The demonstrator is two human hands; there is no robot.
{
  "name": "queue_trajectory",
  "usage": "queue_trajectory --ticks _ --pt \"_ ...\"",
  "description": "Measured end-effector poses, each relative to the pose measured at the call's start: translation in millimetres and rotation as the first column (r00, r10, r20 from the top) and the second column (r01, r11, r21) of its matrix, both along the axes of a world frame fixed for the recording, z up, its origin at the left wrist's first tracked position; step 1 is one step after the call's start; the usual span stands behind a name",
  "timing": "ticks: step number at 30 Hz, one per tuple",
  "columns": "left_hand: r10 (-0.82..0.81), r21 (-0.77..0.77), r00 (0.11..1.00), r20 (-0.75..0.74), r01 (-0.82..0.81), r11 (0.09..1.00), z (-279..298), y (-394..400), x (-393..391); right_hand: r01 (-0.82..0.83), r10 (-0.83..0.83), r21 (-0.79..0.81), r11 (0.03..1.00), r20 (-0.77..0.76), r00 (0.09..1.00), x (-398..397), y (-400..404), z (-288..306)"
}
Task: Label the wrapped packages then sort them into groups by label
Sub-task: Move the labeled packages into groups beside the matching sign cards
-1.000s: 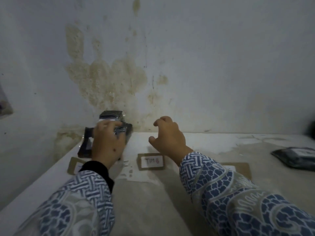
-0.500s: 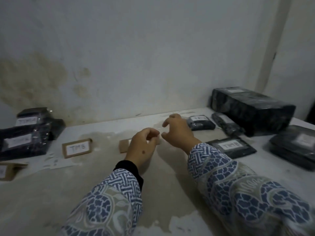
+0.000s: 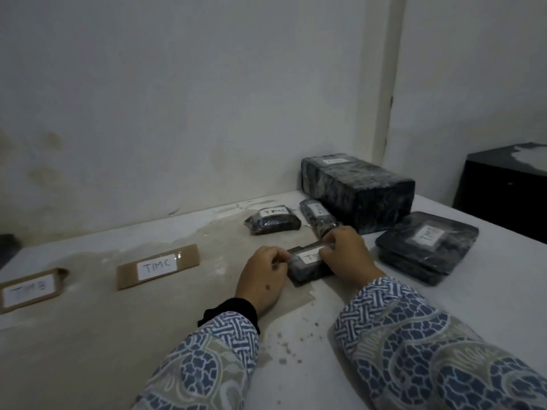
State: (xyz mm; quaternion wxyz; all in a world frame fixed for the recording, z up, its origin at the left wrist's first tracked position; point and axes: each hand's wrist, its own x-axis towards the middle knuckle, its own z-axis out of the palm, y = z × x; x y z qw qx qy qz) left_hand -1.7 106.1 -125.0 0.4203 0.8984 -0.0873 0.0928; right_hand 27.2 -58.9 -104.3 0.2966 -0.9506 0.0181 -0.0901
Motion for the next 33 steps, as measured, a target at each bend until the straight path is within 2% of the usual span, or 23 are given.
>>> queue_trajectory --ticks 3,6,8,11,14,16,19,24,29,31,33 --pt "0.074 0.052 0.994 0.074 -0.078 0.996 -4 -13 12 -0.016 0.015 0.026 1.000 0.016 1.000 5 -8 -2" --pt "0.155 0.068 0.982 0.109 -0.163 0.984 -7 -20 23 0.001 0.000 -0.013 1.000 0.029 1.000 13 -10 -3" --pt "0.193 0.102 0.977 0.088 -0.201 0.974 -8 -23 31 0.016 -0.015 -0.055 0.998 0.026 1.000 19 -11 -2" --pt "0.243 0.259 0.969 0.042 -0.245 0.934 -5 -29 41 -0.003 -0.001 -0.119 0.993 -0.035 0.999 30 -12 -2" --pt "0.306 0.299 0.952 -0.030 -0.284 0.911 -1 -38 52 0.007 -0.022 -0.144 0.990 -0.102 0.995 39 -11 -2" --pt "0.314 0.287 0.946 -0.075 -0.281 0.916 1 -42 65 0.026 -0.044 -0.186 0.982 -0.092 0.995 45 -9 -1" --pt "0.300 0.290 0.951 -0.080 -0.265 0.919 4 -46 80 0.070 -0.071 -0.280 0.958 0.006 0.997 49 -2 -2" --pt "0.265 0.296 0.963 -0.054 -0.238 0.925 1 -50 96 0.070 -0.081 -0.238 0.969 -0.037 0.996 57 2 -3" --pt "0.165 0.170 0.981 -0.105 -0.146 0.975 10 -54 101 0.077 -0.079 0.027 0.997 0.099 0.992 64 -7 -3" --pt "0.121 -0.007 0.984 -0.127 -0.123 0.992 15 -55 100 0.088 -0.100 0.087 0.992 0.145 0.984 63 -5 -2" --pt "0.032 -0.259 0.983 -0.178 -0.078 0.963 19 -55 98 0.087 -0.102 0.086 0.992 0.181 0.978 60 -1 -1"
